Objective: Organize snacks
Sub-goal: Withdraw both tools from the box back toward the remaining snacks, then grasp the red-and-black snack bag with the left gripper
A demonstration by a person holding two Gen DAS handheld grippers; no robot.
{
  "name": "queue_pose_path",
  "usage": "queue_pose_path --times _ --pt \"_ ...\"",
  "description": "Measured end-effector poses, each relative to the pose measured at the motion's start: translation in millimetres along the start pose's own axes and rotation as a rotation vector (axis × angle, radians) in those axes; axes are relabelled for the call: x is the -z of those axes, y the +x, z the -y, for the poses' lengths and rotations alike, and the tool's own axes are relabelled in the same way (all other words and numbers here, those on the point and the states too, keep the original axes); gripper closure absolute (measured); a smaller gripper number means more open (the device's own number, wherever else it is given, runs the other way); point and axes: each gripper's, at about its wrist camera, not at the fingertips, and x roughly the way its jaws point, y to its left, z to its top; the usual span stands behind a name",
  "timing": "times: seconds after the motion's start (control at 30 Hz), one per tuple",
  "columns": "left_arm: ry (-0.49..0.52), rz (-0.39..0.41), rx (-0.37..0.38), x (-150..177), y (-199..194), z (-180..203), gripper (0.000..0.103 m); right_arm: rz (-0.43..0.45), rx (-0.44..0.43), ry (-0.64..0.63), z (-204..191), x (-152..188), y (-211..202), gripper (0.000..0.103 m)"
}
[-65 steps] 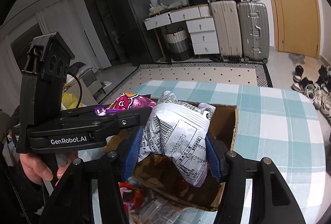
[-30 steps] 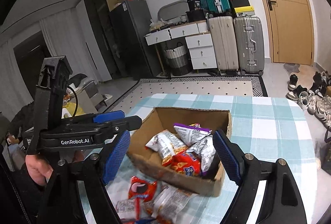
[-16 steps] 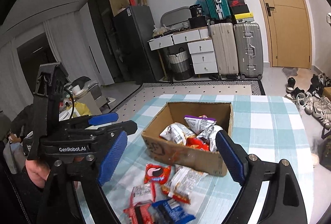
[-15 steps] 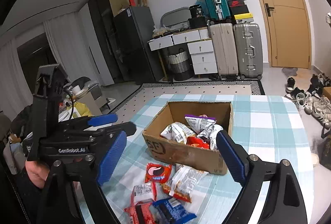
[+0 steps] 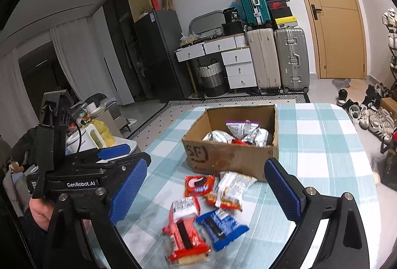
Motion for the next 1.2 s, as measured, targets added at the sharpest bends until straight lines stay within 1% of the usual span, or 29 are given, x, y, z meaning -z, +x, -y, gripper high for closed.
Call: queue_pose_path --times 0.23,0.53,0.77,1.0,1.2 --pt "-0.004 -0.053 0.023 29.2 6.0 4.6 0.016 -0.005 0.005 0.006 -3.9 22.4 -14.2 0.005" --pt "-0.004 -0.146 0.038 62.8 33.2 14.5 0.016 -0.024 0.009 0.012 -1.3 45.5 -22.0 0.005" --pt "0.031 -0.212 0.053 86.6 55.6 27.9 0.014 -0.055 0.013 0.04 2.4 65.3 -21.5 0.005" --pt "0.046 -0.266 0.059 101.9 76.4 34.6 0.014 -0.092 0.017 0.087 11.7 88.7 -20.9 0.005" --pt "0.047 -0.296 0.064 105.3 92.6 38.3 0.013 -0.115 0.018 0.101 14.4 103.8 -20.1 0.005"
